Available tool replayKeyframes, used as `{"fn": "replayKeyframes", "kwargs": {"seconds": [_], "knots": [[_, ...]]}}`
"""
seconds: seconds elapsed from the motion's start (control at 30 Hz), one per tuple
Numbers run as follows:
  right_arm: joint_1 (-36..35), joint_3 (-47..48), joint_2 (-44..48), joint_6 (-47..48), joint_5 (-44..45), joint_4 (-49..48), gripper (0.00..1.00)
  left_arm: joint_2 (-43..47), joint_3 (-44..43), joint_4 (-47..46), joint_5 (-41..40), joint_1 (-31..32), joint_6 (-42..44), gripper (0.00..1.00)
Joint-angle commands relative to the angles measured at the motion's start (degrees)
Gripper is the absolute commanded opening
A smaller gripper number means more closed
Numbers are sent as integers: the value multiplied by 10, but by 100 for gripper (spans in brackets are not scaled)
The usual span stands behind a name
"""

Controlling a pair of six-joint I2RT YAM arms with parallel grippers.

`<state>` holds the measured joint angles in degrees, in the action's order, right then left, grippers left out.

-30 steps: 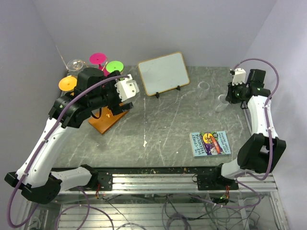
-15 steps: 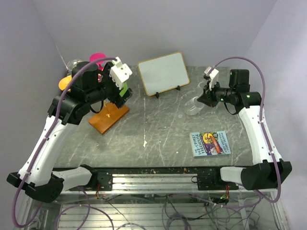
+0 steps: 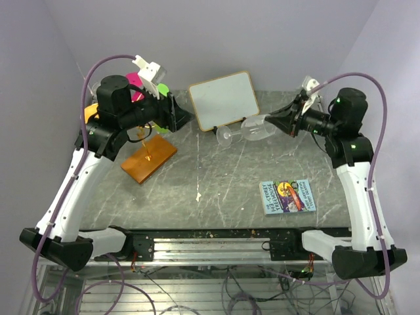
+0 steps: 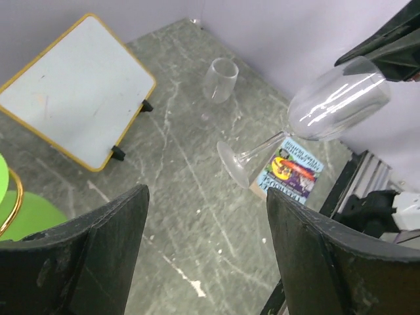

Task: Place the wine glass upside down on the wine glass rack

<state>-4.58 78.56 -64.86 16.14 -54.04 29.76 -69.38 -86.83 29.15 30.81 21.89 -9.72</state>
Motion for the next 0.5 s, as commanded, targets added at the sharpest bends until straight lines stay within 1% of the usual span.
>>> {"fn": "replayKeyframes", "kwargs": {"seconds": [0.0,0.1,0.2,0.33,0.47], "knots": [[-2,45,3,-121,-4,-114,0,-22,-4,-61,24,-3,-95,82],[-2,58,3,-170,22,-149,0,-52,-16,-75,45,-3,-139,81],[-3,80,-7,-198,42,-158,0,-73,-15,-103,72,-1,-186,79],[-4,82,-12,-219,59,-168,0,-81,-3,-134,67,18,-202,77],[-6,80,-14,-248,54,-188,0,-97,-6,-131,51,43,-194,75]]}}
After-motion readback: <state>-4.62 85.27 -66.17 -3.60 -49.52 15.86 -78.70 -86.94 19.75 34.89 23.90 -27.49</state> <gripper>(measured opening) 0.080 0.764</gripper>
